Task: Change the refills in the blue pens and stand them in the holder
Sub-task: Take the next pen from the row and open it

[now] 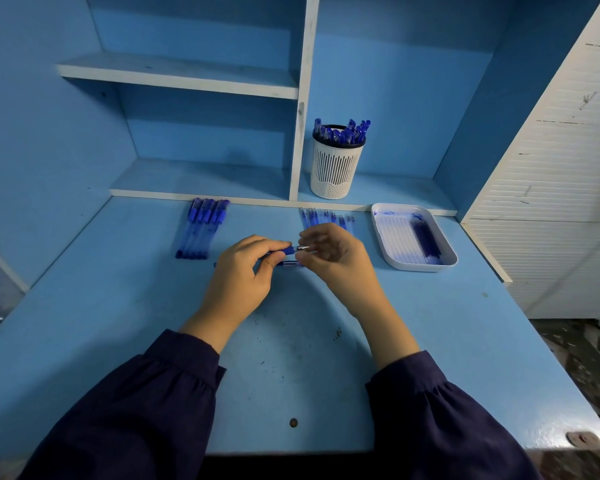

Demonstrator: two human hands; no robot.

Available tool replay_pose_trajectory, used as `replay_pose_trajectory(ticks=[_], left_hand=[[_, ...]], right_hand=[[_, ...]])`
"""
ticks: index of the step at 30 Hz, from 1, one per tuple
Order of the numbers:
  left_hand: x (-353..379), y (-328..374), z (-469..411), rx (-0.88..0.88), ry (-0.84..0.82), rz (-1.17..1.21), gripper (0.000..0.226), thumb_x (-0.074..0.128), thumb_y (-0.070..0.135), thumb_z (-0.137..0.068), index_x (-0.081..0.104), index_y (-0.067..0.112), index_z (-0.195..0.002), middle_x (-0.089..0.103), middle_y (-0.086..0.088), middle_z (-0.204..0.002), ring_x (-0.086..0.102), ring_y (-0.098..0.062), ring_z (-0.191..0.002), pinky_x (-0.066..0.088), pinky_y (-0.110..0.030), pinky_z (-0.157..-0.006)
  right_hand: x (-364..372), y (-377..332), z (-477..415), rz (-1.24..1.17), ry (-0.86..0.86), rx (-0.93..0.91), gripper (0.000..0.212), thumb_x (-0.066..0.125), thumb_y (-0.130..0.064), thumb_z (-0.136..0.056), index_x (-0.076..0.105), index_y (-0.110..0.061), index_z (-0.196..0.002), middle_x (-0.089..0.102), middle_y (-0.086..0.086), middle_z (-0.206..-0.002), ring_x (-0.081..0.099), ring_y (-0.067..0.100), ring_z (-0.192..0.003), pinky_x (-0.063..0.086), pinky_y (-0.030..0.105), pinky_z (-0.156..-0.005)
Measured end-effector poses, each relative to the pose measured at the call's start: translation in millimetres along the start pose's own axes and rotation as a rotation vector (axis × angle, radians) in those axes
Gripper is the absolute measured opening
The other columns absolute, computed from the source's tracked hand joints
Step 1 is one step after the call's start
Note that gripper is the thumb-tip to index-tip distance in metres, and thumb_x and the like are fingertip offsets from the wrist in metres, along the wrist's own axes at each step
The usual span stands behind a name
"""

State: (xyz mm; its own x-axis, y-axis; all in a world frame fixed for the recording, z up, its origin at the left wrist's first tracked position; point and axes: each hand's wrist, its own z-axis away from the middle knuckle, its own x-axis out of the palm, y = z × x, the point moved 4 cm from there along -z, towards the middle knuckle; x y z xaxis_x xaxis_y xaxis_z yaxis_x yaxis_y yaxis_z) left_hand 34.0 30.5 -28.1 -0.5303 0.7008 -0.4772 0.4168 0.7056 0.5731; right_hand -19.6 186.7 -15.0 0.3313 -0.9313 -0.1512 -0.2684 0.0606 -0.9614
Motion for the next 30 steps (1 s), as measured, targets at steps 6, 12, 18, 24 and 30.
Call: replay_pose_trajectory(ticks=[6, 12, 18, 24, 30], left_hand=[[-0.5, 2.2, -0.4, 0.004, -0.007, -0.008, 0.017, 0.066, 0.002, -0.091, 0.074, 0.006, -0.106, 0.071, 0.000, -0.097, 0.064, -0.007, -0.090, 0.052, -0.020, -0.084], [-0.9, 3.0, -0.4, 0.016, -0.012, -0.022, 0.018, 0.066, 0.002, -0.091, 0.074, 0.007, -0.106, 0.071, 0.001, -0.098, 0.064, -0.007, -0.090, 0.052, -0.020, -0.084], [-0.1, 2.3, -0.3, 0.009, -0.016, -0.015, 0.018, 0.066, 0.002, -0.091, 0.074, 0.007, -0.107, 0.071, 0.000, -0.097, 0.065, -0.009, -0.090, 0.052, -0.022, -0.084], [0.6, 1.6, 0.1, 0.001, -0.018, -0.007, 0.017, 0.066, 0.003, -0.091, 0.074, 0.008, -0.106, 0.071, 0.001, -0.097, 0.065, -0.008, -0.090, 0.053, -0.024, -0.084], [0.4, 1.7, 0.3, -0.004, -0.026, -0.006, 0.018, 0.066, 0.004, -0.092, 0.075, 0.009, -0.107, 0.071, 0.001, -0.098, 0.066, -0.010, -0.090, 0.053, -0.025, -0.084]], right_hand=[[-1.7, 1.0, -0.2, 0.058, -0.021, 0.014, 0.005, 0.062, -0.003, -0.091, 0.065, -0.005, -0.092, 0.067, 0.004, -0.077, 0.063, 0.009, -0.071, 0.050, 0.020, -0.070], [-2.6, 2.4, 1.2, 0.018, -0.031, 0.063, 0.011, 0.063, -0.015, -0.093, 0.065, -0.006, -0.099, 0.069, 0.004, -0.083, 0.064, 0.008, -0.074, 0.051, 0.021, -0.072], [-3.3, 2.3, 2.1, -0.045, -0.053, 0.090, 0.014, 0.065, -0.003, -0.088, 0.064, -0.006, -0.102, 0.068, 0.003, -0.088, 0.065, 0.010, -0.082, 0.051, 0.019, -0.076], [-4.0, 1.4, 2.3, -0.038, -0.045, 0.087, 0.012, 0.061, 0.003, -0.088, 0.065, -0.004, -0.097, 0.068, 0.003, -0.088, 0.065, 0.009, -0.081, 0.051, 0.017, -0.076], [-3.3, 1.2, 2.7, -0.015, -0.026, 0.083, 0.006, 0.066, -0.008, -0.090, 0.067, -0.005, -0.095, 0.067, 0.002, -0.079, 0.064, 0.007, -0.072, 0.050, 0.016, -0.072]])
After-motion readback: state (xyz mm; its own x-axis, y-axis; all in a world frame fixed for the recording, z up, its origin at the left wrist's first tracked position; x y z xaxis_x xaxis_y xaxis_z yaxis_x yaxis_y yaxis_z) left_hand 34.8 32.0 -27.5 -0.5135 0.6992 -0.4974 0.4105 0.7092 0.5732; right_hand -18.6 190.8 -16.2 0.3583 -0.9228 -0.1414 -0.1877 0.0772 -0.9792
